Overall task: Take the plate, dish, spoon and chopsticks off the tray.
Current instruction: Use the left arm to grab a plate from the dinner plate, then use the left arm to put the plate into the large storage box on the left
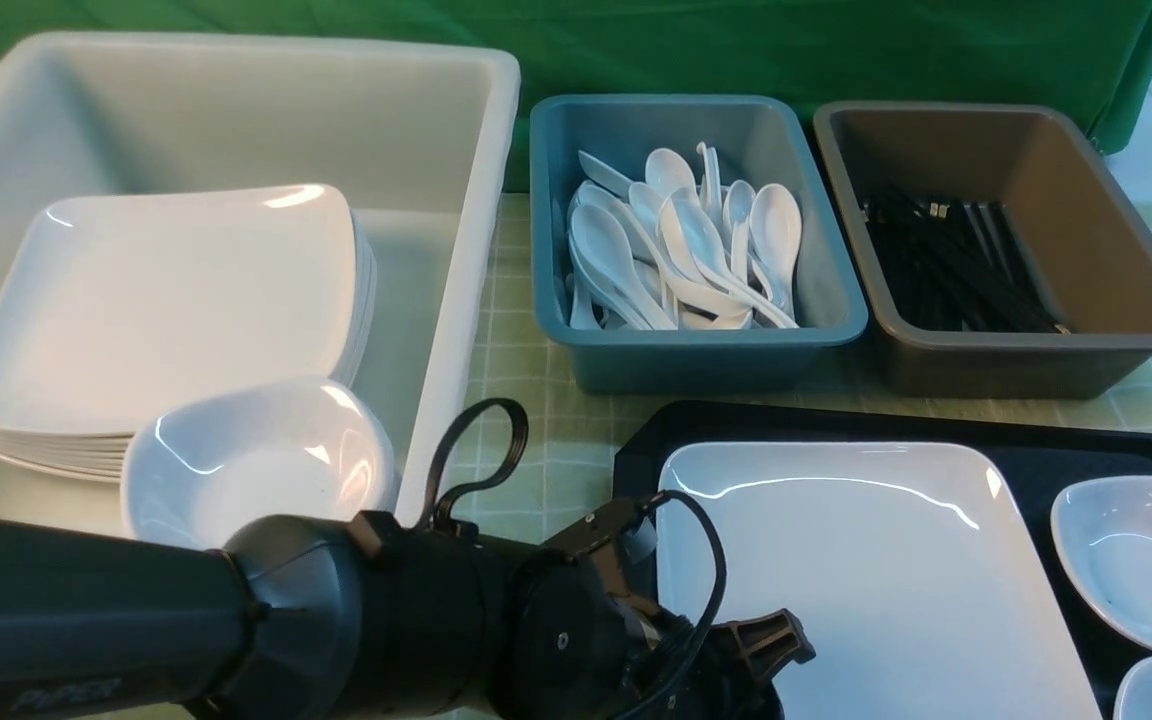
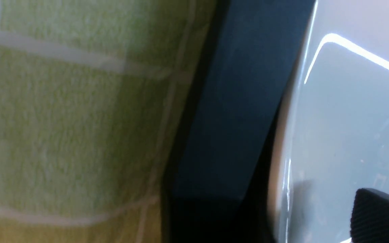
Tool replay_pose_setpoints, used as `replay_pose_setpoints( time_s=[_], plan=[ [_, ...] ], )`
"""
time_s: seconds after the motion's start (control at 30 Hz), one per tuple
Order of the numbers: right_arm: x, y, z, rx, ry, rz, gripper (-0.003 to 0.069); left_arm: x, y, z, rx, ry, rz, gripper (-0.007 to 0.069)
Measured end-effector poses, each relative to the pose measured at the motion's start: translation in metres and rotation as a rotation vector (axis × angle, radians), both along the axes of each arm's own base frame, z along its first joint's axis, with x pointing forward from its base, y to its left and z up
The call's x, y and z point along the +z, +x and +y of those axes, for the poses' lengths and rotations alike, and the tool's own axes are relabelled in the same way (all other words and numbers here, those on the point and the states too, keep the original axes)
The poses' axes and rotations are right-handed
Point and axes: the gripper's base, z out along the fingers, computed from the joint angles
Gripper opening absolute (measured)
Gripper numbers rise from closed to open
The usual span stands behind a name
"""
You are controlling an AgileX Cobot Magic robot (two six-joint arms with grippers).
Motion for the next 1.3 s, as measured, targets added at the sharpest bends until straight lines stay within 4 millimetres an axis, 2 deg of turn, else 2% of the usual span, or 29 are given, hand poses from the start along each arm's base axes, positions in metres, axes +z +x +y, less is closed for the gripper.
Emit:
replay_pose_setpoints(
  time_s=[0.1,0.17,0.23,0.47,0.6,0.93,1.0,1.1,1.13,1.23,1.3],
  plan=[
    [0.0,0.0,0.0,-0.001,0.004,0.001,0.0112,-0.004,0.001,0.0,0.001,0.008,-0.007,0.0248],
    [0.0,0.0,0.0,-0.003,0.009,0.003,0.0114,-0.006,0.001,0.0,-0.019,0.021,-0.018,0.0144],
    [0.0,0.0,0.0,-0.004,0.011,0.004,0.0115,-0.006,0.002,0.0,-0.006,0.011,-0.027,0.0081],
    [0.0,0.0,0.0,-0.005,0.012,0.008,0.0116,0.019,0.005,0.001,-0.006,-0.056,-0.127,0.0029],
    [0.0,0.0,0.0,-0.006,0.013,0.009,0.0116,0.053,-0.001,0.009,-0.044,-0.108,-0.211,0.0011],
    [0.0,0.0,0.0,-0.006,0.014,0.009,0.0116,0.108,-0.014,0.036,-0.089,-0.174,-0.314,0.0011],
    [0.0,0.0,0.0,-0.006,0.014,0.009,0.0116,0.131,-0.014,0.05,-0.055,-0.227,-0.37,0.0011],
    [0.0,0.0,0.0,-0.006,0.014,0.009,0.0116,0.166,-0.009,0.085,0.033,-0.285,-0.473,0.0011],
    [0.0,0.0,0.0,-0.006,0.014,0.009,0.0116,0.166,-0.007,0.087,0.04,-0.283,-0.475,0.0011],
    [0.0,0.0,0.0,-0.006,0.014,0.008,0.0116,0.196,-0.007,0.135,0.145,-0.276,-0.563,0.0011],
    [0.0,0.0,0.0,-0.005,0.015,0.005,0.0116,0.205,-0.009,0.164,0.21,-0.227,-0.591,0.0011]
  ],
)
